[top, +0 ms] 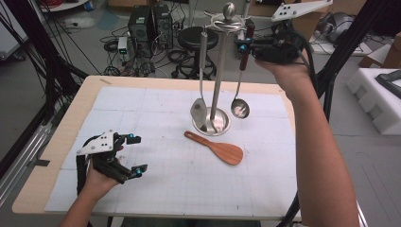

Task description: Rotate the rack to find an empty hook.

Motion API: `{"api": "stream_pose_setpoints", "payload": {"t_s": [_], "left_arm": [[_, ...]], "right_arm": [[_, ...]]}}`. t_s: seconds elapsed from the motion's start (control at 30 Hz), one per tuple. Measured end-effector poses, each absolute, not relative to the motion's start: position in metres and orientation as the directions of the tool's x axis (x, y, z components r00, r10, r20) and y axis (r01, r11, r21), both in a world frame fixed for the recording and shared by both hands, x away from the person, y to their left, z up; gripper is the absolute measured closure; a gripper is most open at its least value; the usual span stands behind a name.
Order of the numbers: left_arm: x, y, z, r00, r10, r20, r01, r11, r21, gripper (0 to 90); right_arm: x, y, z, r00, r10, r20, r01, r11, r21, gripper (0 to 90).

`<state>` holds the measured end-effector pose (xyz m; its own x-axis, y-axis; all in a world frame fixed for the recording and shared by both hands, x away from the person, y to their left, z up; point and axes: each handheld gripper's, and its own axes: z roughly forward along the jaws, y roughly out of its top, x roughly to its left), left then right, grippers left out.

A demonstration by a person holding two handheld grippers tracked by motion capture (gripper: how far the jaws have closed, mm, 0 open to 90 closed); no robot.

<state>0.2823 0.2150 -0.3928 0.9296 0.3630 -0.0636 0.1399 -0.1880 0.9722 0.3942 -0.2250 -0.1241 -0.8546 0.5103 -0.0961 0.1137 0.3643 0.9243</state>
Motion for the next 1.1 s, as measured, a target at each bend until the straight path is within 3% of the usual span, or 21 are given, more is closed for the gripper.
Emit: {"api": "stream_pose_setpoints", "payload": {"t_s": [0.33, 1.1], "left_arm": [[0.283, 0.216, -0.393, 0.930, 0.360, -0.066, 0.142, -0.187, 0.972, 1.7], [0.283, 0.216, -0.393, 0.930, 0.361, -0.066, 0.141, -0.186, 0.972, 1.7]], "right_arm": [[0.402, -0.210, -0.108, -0.850, 0.513, -0.121, 0.104, 0.388, 0.916, 89.6], [0.403, -0.205, -0.108, -0.847, 0.518, -0.115, 0.107, 0.378, 0.920, 89.7]]}}
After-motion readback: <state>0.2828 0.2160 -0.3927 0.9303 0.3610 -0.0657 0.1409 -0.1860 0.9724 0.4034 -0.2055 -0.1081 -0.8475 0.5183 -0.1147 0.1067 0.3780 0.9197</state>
